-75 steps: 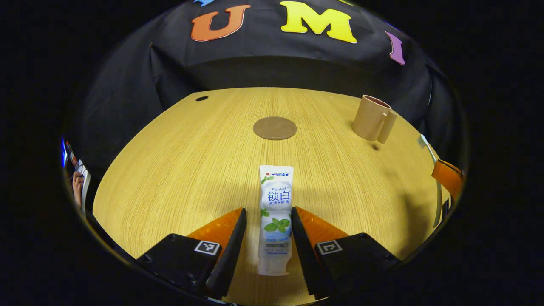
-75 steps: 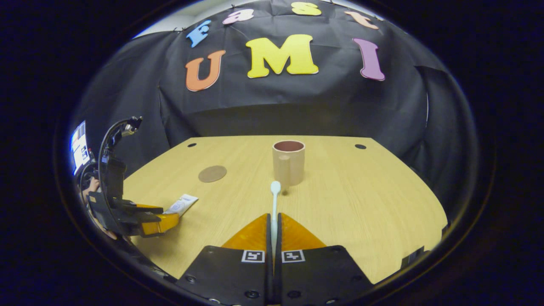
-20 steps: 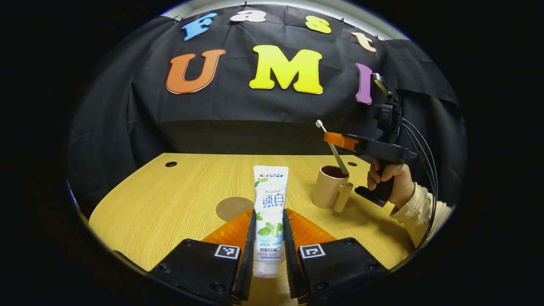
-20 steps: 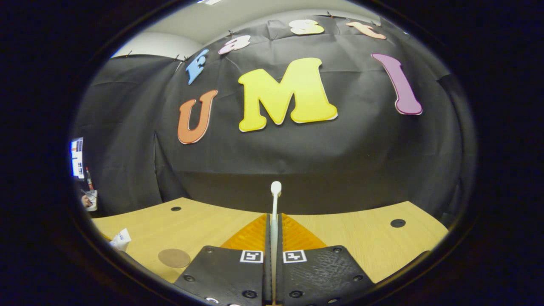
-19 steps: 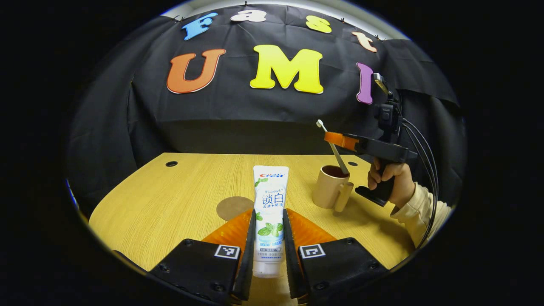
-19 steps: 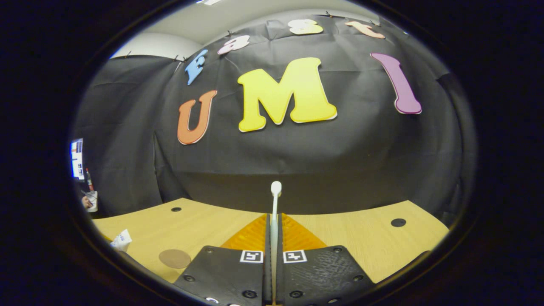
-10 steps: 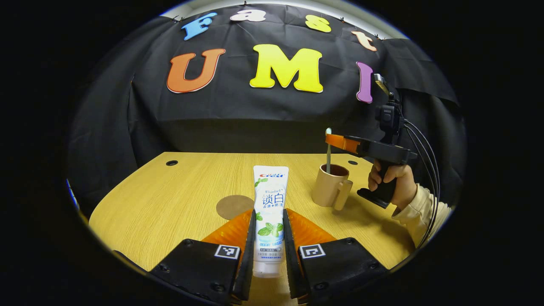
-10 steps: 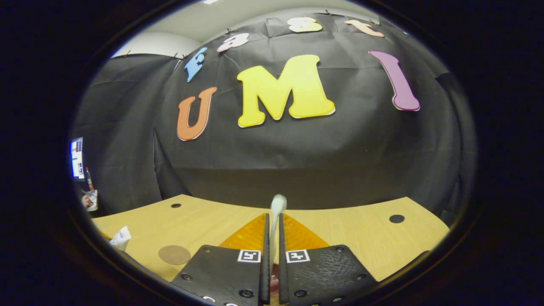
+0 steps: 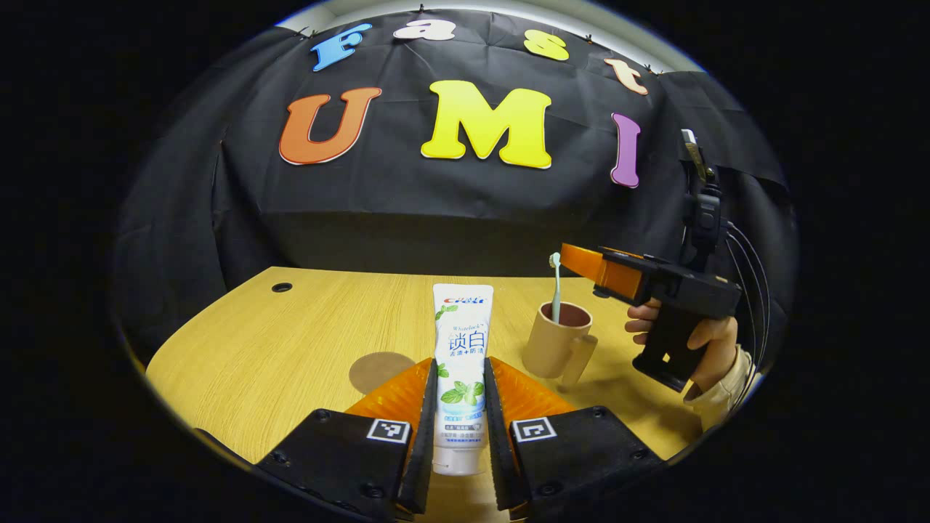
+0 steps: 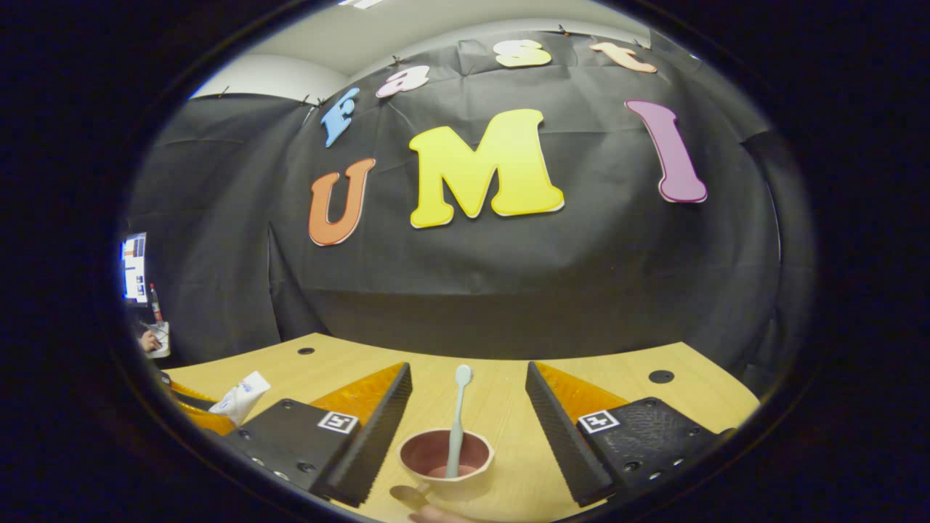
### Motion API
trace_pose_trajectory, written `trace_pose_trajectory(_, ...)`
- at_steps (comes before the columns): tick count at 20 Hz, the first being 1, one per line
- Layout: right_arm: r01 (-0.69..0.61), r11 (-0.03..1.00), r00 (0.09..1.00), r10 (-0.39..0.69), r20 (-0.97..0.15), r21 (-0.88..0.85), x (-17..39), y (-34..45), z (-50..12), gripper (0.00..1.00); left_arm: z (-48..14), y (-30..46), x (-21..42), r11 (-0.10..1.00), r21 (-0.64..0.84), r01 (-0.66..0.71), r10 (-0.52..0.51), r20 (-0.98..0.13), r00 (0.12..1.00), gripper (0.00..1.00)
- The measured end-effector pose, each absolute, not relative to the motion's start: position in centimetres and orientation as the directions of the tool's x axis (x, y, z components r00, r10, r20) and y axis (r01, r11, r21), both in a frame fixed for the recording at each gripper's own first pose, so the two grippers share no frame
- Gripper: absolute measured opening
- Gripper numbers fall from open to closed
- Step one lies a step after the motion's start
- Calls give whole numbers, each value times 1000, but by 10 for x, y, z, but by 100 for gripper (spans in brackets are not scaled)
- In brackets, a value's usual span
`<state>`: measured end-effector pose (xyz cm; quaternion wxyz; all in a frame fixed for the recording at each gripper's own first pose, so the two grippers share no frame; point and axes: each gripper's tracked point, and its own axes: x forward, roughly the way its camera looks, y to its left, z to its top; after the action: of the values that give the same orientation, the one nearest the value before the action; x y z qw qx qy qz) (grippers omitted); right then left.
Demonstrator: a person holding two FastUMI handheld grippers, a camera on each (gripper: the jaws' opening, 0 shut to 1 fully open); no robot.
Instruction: Put the toothbrush and toothpaste on the desktop into the cup, then pick up the cup and place it on the coaster on the desktop.
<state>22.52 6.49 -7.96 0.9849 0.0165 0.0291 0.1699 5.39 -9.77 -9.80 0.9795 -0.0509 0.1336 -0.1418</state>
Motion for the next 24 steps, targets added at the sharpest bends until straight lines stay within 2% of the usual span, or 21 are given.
trace_pose_trajectory(1,-326,945,944,327,-49,30,220,59,-77,99,-93,-103,59,954,-132,270,-294,-230,928,37)
trace_pose_trajectory(7,-278,960,960,278,1,28,159,19,-71,99,-52,-139,100,937,-145,317,-335,-115,935,37)
trace_pose_trajectory(8,-271,962,962,272,2,36,150,12,-75,99,-46,-147,107,933,-142,330,-344,-96,934,41)
trace_pose_trajectory(9,-265,963,964,266,-3,39,142,6,-79,97,-41,-155,116,930,-137,341,-353,-79,932,37)
trace_pose_trajectory(11,-251,967,968,251,-19,38,131,-5,-88,99,-31,-171,133,919,-144,366,-377,-56,925,36)
trace_pose_trajectory(12,-246,969,969,247,-25,36,127,-8,-92,99,-30,-179,138,913,-155,379,-390,-53,919,36)
trace_pose_trajectory(13,-242,970,969,243,-32,33,123,-11,-95,97,-29,-188,144,905,-162,394,-406,-51,912,41)
trace_pose_trajectory(14,-236,971,971,237,-37,37,121,-15,-98,97,-28,-198,150,898,-166,408,-421,-53,905,36)
trace_pose_trajectory(19,-224,973,973,227,-51,46,122,-23,-118,99,-27,-235,169,871,-163,464,-473,-19,881,37)
trace_pose_trajectory(24,-228,966,968,239,-81,122,132,-28,-133,99,-51,-249,182,871,-162,463,-478,-64,876,39)
